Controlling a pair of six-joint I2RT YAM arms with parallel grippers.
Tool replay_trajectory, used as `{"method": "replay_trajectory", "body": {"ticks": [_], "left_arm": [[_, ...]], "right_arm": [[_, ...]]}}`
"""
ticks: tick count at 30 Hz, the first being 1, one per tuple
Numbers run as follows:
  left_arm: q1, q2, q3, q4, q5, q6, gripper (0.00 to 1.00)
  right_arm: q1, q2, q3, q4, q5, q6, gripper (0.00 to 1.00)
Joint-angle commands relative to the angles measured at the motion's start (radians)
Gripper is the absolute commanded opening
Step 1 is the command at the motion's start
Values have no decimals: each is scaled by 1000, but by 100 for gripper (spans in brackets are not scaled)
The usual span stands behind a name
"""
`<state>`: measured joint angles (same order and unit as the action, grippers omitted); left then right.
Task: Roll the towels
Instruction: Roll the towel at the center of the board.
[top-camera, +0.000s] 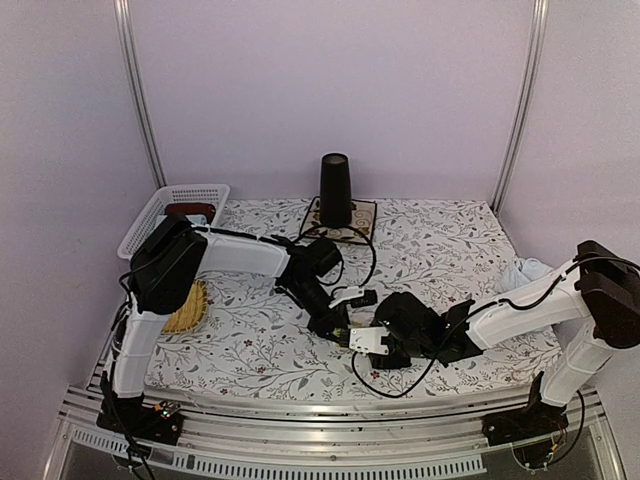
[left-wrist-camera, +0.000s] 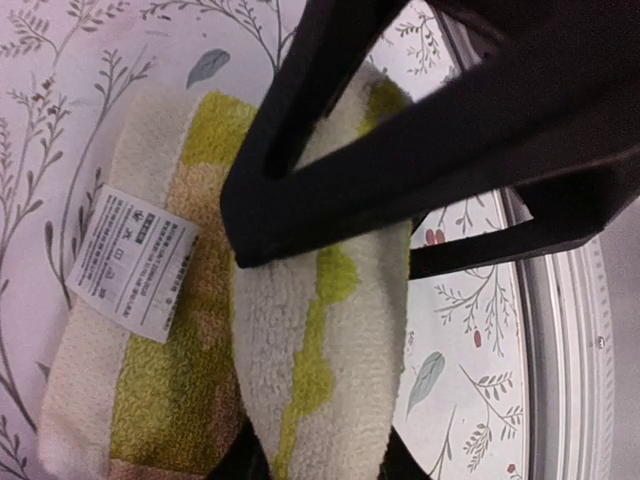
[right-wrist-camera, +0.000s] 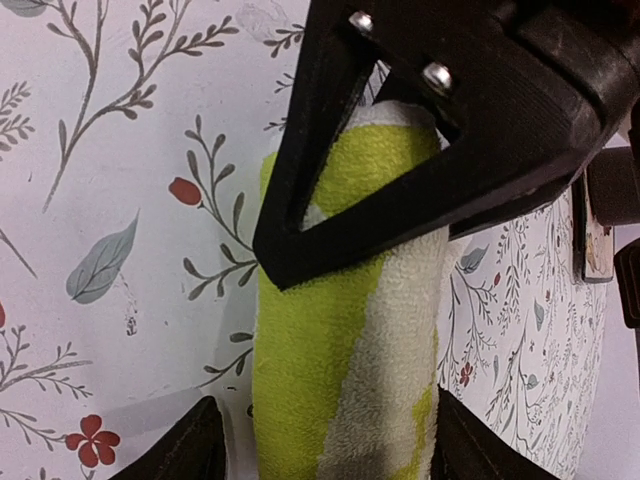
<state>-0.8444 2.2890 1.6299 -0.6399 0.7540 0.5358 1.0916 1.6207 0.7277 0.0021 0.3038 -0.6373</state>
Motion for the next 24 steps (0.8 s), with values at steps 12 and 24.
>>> {"method": "replay_trajectory", "body": {"ticks": [12, 24], "left_arm": [[22, 86, 12, -90, -14, -30, 26], [29, 63, -5, -75, -10, -36, 34]], "right_arm": [[34, 15, -17, 96, 26, -56, 59], [33, 60, 15, 35, 21, 28, 21]]}}
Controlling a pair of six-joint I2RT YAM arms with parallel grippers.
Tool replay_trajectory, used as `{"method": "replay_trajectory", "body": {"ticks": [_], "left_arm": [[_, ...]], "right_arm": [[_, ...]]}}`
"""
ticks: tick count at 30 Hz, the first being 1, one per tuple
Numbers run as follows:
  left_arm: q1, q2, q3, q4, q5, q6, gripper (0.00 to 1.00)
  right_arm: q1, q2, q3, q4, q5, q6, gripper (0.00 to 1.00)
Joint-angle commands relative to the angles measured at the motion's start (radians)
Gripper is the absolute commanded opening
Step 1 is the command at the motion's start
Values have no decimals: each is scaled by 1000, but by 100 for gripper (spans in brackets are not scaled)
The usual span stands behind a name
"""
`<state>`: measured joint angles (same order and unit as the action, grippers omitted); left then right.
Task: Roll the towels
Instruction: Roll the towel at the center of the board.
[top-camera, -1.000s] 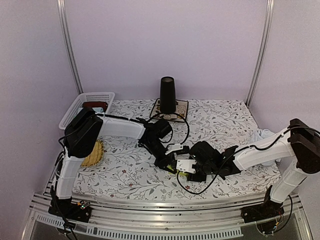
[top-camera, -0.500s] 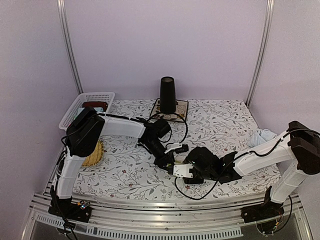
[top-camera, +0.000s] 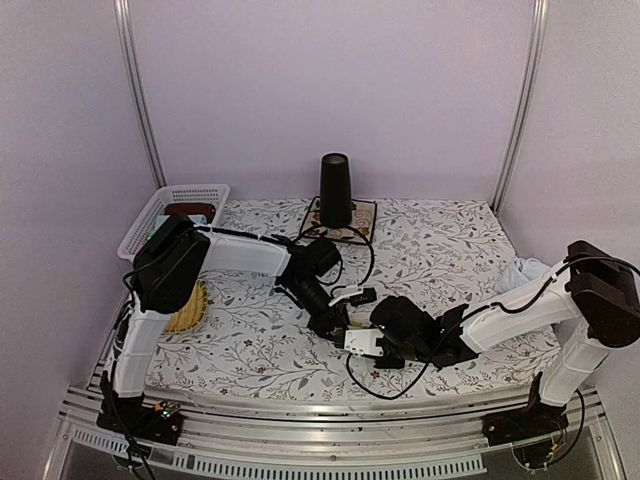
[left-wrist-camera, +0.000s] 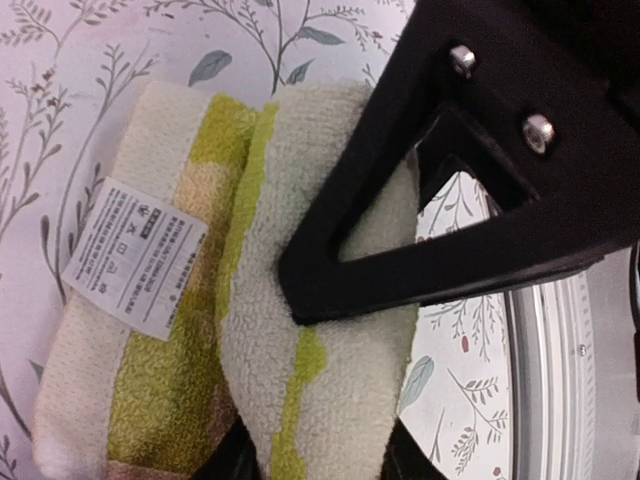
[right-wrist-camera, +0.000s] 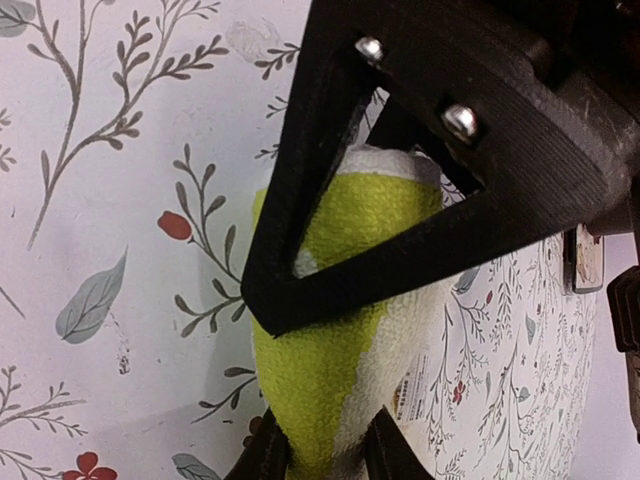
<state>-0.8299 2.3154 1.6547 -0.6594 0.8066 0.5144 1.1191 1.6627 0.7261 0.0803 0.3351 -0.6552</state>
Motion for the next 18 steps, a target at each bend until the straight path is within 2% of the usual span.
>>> {"method": "replay_trajectory", "body": {"ticks": [1, 5, 8, 10, 11, 12, 18], "left_arm": [[15, 28, -35, -52, -67, -15, 37], [15, -33, -84, -23, -124, -12, 49], [23, -119, -164, 23, -206, -13, 63], [37, -181, -213, 54, -258, -18, 65], [44, -214, -240, 72, -285, -21, 86], [50, -245, -273, 97, -312, -25, 95], [72, -441, -478, 289, -454, -24, 97]], "right_arm": [[6, 23, 19, -47, -9, 51, 20], [3, 23, 24, -62, -40, 84, 20], [-23, 9, 31, -89, -120, 126, 20], [-46, 6, 37, -110, -181, 149, 20], [-58, 5, 42, -122, -211, 157, 20], [-71, 5, 50, -134, -240, 171, 20], [-153, 25, 108, -209, -424, 225, 20]]}}
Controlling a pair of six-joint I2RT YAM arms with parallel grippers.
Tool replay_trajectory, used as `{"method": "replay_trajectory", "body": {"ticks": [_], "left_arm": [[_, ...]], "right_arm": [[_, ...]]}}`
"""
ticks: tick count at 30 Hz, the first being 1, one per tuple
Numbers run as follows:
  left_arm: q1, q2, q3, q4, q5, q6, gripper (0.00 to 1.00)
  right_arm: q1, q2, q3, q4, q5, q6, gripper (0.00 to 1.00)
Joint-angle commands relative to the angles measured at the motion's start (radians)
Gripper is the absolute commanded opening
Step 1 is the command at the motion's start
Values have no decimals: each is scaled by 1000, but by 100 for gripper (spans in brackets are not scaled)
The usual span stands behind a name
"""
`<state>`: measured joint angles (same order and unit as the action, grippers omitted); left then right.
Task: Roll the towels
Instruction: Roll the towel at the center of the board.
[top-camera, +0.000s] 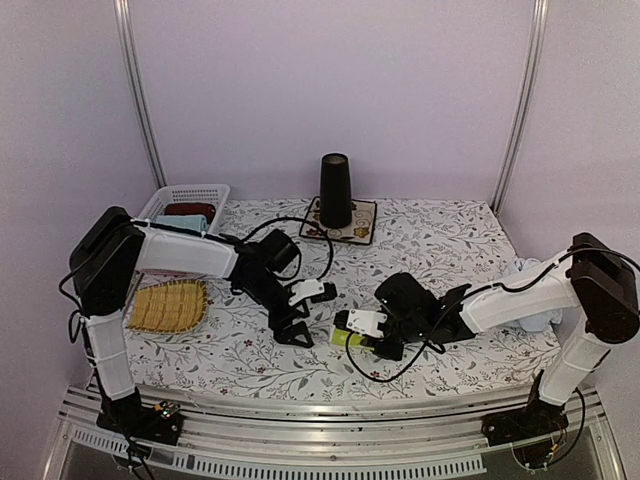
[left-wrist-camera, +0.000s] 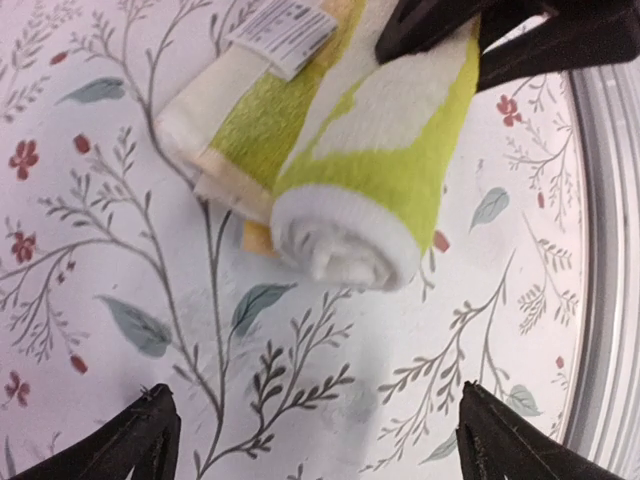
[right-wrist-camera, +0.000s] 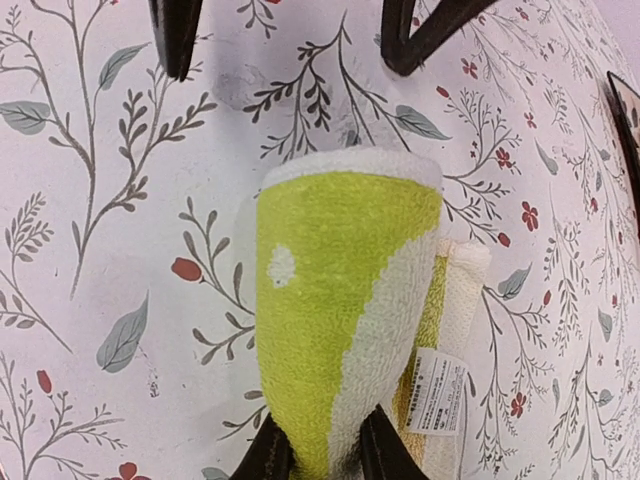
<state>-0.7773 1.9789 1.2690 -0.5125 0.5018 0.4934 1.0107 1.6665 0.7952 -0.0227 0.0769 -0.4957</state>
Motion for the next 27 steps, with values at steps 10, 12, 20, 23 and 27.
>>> {"method": "replay_trajectory", "body": {"ticks": [10, 12, 20, 23, 27], "left_arm": [[-17, -295, -387, 484, -277, 48, 97], [-32, -330, -440, 549, -296, 78, 97], [-127, -316, -458, 671, -380, 217, 97], [-168, -258, -413, 682, -419, 269, 97], [-214, -179, -370, 732, -480, 315, 97]], "right_arm": [[-179, 118, 191, -253, -452, 117, 20], [-208, 145, 224, -291, -500, 122, 21], [-267, 268, 392, -473, -651, 121, 21], [-279, 316, 462, -528, -688, 128, 22], [-282, 351, 487, -562, -706, 137, 22]]}}
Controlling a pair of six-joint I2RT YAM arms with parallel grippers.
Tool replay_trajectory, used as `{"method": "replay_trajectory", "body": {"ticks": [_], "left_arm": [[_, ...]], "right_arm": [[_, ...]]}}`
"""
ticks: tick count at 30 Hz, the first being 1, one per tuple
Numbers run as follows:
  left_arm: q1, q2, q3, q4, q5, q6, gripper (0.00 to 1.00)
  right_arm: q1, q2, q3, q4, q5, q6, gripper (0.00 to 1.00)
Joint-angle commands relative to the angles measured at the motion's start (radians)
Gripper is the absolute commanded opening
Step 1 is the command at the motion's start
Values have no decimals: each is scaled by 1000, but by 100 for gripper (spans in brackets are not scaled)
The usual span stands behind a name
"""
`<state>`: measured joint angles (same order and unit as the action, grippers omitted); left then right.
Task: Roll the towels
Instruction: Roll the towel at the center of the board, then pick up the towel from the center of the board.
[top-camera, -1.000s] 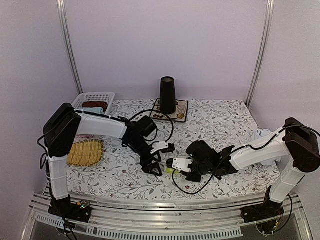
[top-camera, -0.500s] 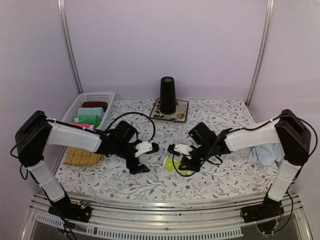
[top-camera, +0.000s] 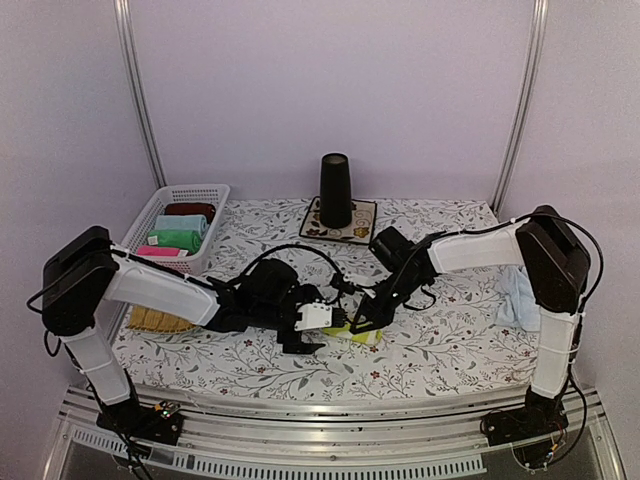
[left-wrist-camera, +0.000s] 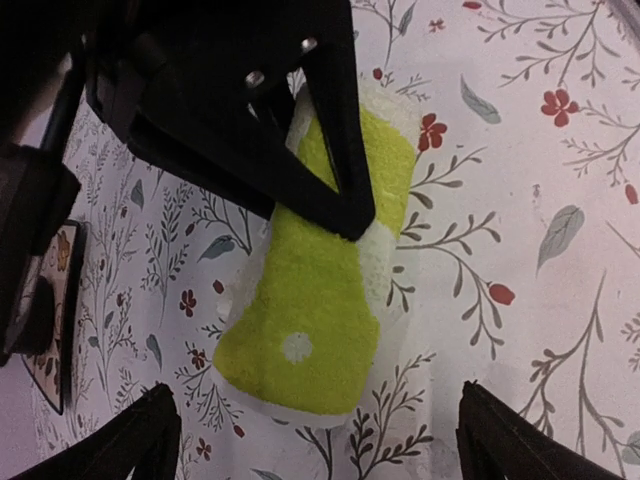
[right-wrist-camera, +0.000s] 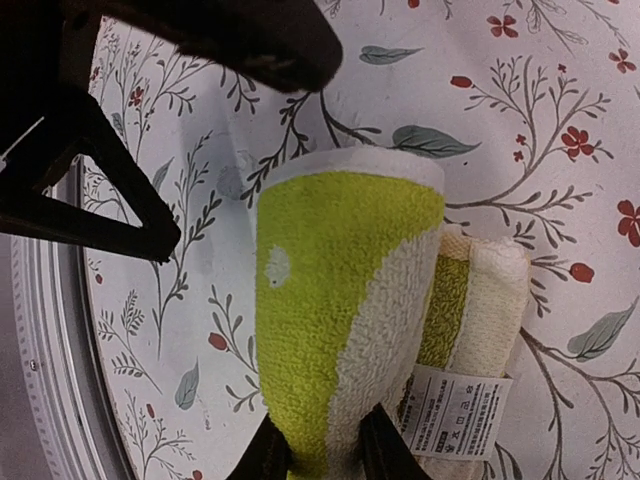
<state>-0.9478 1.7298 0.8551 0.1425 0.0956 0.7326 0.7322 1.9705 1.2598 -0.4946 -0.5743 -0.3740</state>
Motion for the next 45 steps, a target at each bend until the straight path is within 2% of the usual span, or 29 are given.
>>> {"method": "replay_trajectory", "body": {"ticks": [1, 4, 7, 12, 16, 20, 27, 29, 31, 34, 36, 38, 42, 44, 45], "left_arm": [[-49, 91, 58, 76, -84, 77, 97], [-64, 136, 93, 74, -100, 70, 95], [-77, 166, 115, 76, -115, 74, 87], [-93, 224, 151, 72, -170, 100, 81], [-120, 253, 141, 73, -196, 135, 76], [-144, 276, 127, 65, -224, 168, 67], [-171, 302, 142, 7, -211, 184, 65], [-174, 314, 156, -14, -200, 180, 57], [-176, 328, 173, -34, -191, 171, 43], [-176, 340, 192, -51, -182, 167, 37], [-175, 343, 197, -57, -181, 165, 32], [-175, 340, 200, -61, -178, 162, 26], [-175, 320, 198, -82, -166, 162, 15], [-173, 303, 197, -97, -161, 162, 7], [-170, 292, 198, -108, -157, 161, 5]], "right_arm": [[-3, 49, 20, -88, -57, 19, 22], [-5, 45, 5, -79, -75, 27, 22], [-5, 46, -7, -73, -96, 32, 23], [-14, 56, -9, -71, -138, 33, 23], [-26, 70, -2, -82, -152, 31, 23], [-34, 73, 1, -85, -161, 23, 23], [-37, 69, 8, -92, -179, 18, 23], [-37, 65, 7, -94, -180, 16, 24], [-37, 60, 7, -96, -182, 13, 24], [-39, 51, 7, -98, -182, 9, 24], [-39, 45, 8, -99, -180, 9, 28], [-43, 33, 5, -96, -169, 12, 36], [-72, -22, 2, -96, -131, 25, 58], [-98, -60, 5, -107, -121, 32, 65], [-110, -79, 7, -113, -106, 35, 76]]}}
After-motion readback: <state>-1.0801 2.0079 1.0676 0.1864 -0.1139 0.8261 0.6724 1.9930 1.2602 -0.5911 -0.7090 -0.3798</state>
